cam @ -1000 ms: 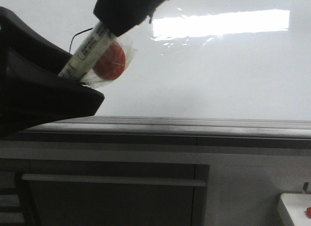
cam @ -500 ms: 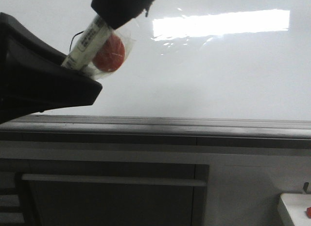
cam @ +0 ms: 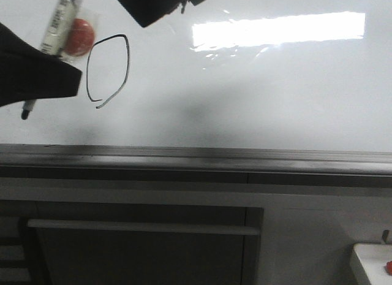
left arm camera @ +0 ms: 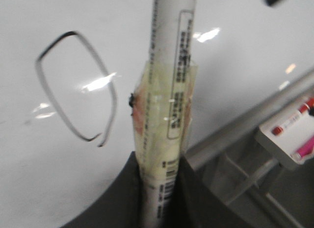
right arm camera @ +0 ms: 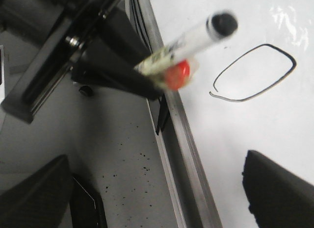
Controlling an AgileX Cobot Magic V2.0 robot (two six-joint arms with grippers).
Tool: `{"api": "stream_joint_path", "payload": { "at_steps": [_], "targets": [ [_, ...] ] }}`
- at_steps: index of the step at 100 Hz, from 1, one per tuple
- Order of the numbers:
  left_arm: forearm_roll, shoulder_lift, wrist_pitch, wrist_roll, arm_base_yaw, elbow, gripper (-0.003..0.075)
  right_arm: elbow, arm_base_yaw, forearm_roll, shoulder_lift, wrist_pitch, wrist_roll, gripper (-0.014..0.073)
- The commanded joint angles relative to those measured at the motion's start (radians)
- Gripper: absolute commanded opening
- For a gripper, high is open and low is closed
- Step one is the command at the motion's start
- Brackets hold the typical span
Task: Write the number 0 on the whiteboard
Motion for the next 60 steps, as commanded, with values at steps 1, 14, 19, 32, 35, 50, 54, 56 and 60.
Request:
{"api": "stream_joint_path", "payload": {
  "at_steps": [1,14,19,32,35,50,54,56,60],
  "targets": [
    [-0.162,-0.008,-0.071,-0.014,0.068,-0.035,-0.0020,-0.023,-0.013,0.027,-0.031,-0.026,0.018,0.0610],
    [-0.238,0.014,-0.077,-0.014,0.148,-0.039,-0.0020,-0.023,-0.013,0.027,-0.031,-0.025,0.020,0.0608],
    [-0.268,0.035,-0.075,-0.014,0.165,-0.043,-0.0020,-0.023,-0.013,0.027,-0.031,-0.025,0.021,0.0608],
    [-0.300,0.092,-0.070,-0.014,0.176,-0.070,-0.0020,-0.023,-0.013,0.027,-0.031,-0.025,0.021,0.0608],
    [-0.300,0.105,-0.068,-0.014,0.176,-0.078,-0.0020,-0.023,-0.013,0.027,-0.031,-0.025,0.021,0.0608],
    [-0.304,0.165,-0.054,-0.014,0.186,-0.112,-0.0020,-0.023,-0.013,0.027,-0.031,-0.024,0.029,0.0608],
    [-0.307,0.175,-0.043,-0.014,0.190,-0.120,-0.0020,-0.023,-0.013,0.027,-0.031,-0.024,0.029,0.0608],
    [-0.310,0.179,-0.037,-0.014,0.189,-0.124,-0.0020,-0.023,-0.013,0.027,-0.031,-0.023,0.029,0.0608],
    [-0.312,0.188,-0.034,-0.014,0.189,-0.124,-0.0020,-0.023,-0.013,0.027,-0.031,-0.021,0.029,0.0608]
  ]
}}
